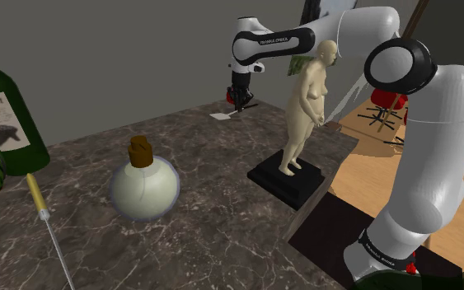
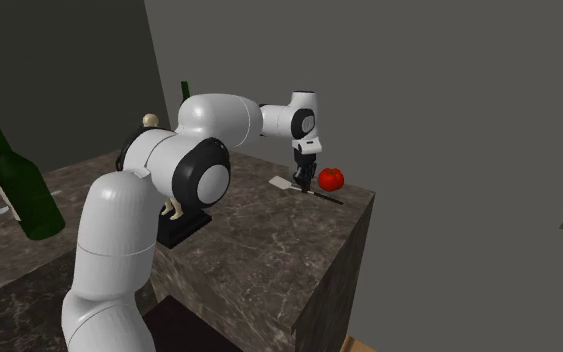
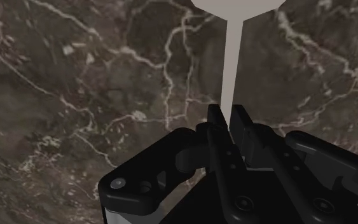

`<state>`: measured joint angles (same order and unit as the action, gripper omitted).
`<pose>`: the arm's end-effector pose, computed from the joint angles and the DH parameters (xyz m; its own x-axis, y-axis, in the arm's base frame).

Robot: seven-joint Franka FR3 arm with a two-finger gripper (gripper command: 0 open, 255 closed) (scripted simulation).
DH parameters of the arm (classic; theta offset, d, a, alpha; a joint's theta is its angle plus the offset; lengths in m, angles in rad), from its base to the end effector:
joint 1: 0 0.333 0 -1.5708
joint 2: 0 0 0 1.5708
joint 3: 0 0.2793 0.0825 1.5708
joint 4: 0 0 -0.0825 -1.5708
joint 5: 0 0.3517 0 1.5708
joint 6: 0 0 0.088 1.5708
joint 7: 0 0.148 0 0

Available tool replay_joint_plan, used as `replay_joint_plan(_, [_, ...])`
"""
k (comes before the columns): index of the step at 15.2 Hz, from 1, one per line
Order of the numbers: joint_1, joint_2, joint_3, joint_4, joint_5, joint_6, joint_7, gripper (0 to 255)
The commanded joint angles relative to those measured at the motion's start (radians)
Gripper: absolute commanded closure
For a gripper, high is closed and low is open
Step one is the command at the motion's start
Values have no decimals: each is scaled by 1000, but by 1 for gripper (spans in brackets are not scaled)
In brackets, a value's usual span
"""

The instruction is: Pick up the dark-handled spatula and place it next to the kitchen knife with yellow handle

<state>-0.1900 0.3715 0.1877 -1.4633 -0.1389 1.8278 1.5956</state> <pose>0.6257 -0.0310 0.4061 -0.0043 -0.9978 0.0665 -1.0000 0.0042 -0.0006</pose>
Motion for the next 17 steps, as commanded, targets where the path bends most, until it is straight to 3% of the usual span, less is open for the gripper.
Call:
replay_joint_plan(1, [0, 0, 0, 0, 0, 0, 0, 255])
replay_joint_plan(17, [14, 22, 3, 248, 0, -226, -16, 255])
